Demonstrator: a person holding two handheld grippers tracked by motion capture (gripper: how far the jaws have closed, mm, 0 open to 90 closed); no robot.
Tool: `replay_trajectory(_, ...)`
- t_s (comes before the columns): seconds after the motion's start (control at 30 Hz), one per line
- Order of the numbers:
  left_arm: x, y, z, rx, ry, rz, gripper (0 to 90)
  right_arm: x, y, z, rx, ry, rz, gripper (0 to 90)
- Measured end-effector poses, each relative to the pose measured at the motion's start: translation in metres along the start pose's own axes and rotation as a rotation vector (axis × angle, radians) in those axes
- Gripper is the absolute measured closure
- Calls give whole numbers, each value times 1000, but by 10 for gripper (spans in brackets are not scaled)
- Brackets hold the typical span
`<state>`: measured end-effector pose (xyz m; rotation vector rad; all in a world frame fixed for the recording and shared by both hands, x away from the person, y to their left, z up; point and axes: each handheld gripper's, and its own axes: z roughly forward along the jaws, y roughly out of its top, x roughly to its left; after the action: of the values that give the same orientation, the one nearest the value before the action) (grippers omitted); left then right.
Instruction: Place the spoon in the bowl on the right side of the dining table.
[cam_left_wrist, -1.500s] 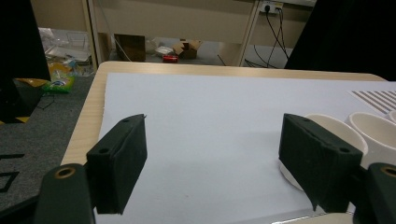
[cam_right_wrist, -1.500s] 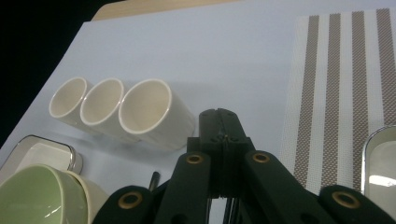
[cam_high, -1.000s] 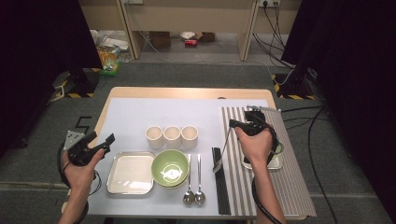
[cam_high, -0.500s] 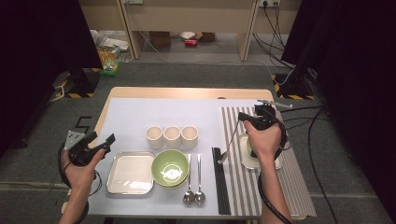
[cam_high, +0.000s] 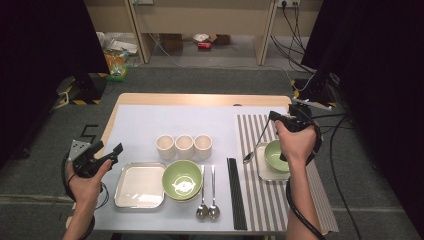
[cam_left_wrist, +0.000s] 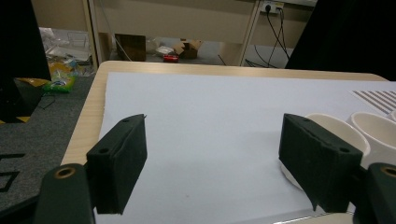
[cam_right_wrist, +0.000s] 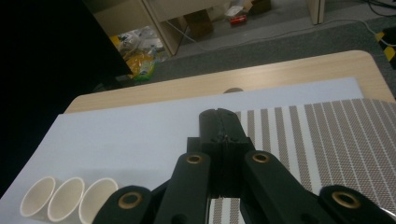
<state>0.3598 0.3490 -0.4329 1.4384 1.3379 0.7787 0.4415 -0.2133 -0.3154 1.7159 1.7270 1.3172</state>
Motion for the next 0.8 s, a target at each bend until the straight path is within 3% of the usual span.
replay_trajectory(0.8,1,-1,0,2,1,0,227,-32,22,-23,-85,-63,51,900)
